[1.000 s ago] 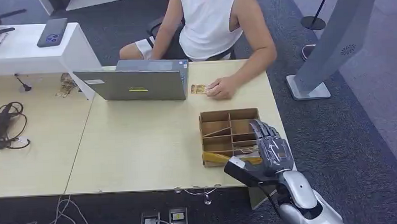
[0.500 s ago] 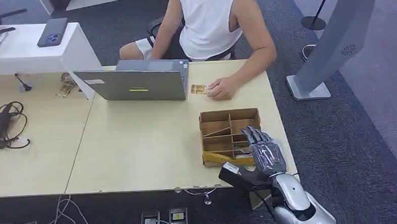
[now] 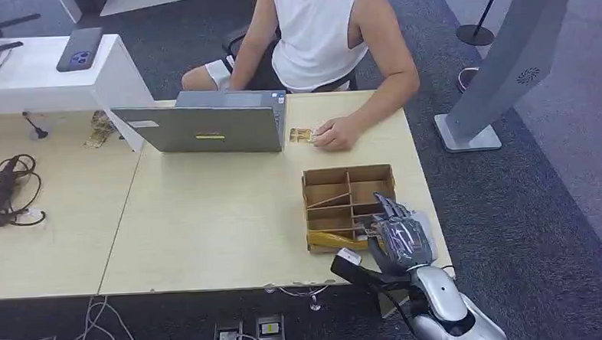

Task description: Pass the card to the sensor for recognition and then transmit it.

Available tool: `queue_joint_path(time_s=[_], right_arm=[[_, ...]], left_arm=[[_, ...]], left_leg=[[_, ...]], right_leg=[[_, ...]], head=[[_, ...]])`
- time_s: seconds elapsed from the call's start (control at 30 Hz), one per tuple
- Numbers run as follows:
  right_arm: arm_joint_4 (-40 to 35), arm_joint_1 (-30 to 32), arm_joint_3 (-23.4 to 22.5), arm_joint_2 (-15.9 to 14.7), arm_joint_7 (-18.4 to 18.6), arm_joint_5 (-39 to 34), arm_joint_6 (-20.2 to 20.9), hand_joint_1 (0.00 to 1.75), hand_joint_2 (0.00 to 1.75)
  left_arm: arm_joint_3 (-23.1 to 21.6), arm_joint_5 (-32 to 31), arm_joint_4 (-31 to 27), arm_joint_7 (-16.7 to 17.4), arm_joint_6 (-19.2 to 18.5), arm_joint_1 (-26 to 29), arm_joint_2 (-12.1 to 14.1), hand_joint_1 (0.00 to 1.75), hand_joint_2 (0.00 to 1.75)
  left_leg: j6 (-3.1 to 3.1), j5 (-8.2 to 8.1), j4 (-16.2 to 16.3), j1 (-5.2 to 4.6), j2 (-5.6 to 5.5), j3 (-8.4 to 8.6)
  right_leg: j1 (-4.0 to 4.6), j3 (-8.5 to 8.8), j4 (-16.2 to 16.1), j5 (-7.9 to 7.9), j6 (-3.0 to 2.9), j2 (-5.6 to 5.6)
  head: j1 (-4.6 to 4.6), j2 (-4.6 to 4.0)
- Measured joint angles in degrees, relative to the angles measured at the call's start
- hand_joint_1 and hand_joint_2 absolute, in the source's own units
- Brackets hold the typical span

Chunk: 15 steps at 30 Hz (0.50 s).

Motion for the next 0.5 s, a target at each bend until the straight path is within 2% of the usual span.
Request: queue_joint_path(time_s=[0.5], right_arm=[[0.17,-0.23,0.11,0.04,0.26,-0.17,-0.9,1.75,1.75]], left_arm=[[0.02,-0.09,0.0,0.0,0.0,-0.03,0.0,0.0,1.75]], left_leg=[[0.0,0.0,0.0,0.0,0.0,0.0]], right_leg=[[0.0,0.0,0.0,0.0,0.0,0.0]], head=[[0.0,0.0]])
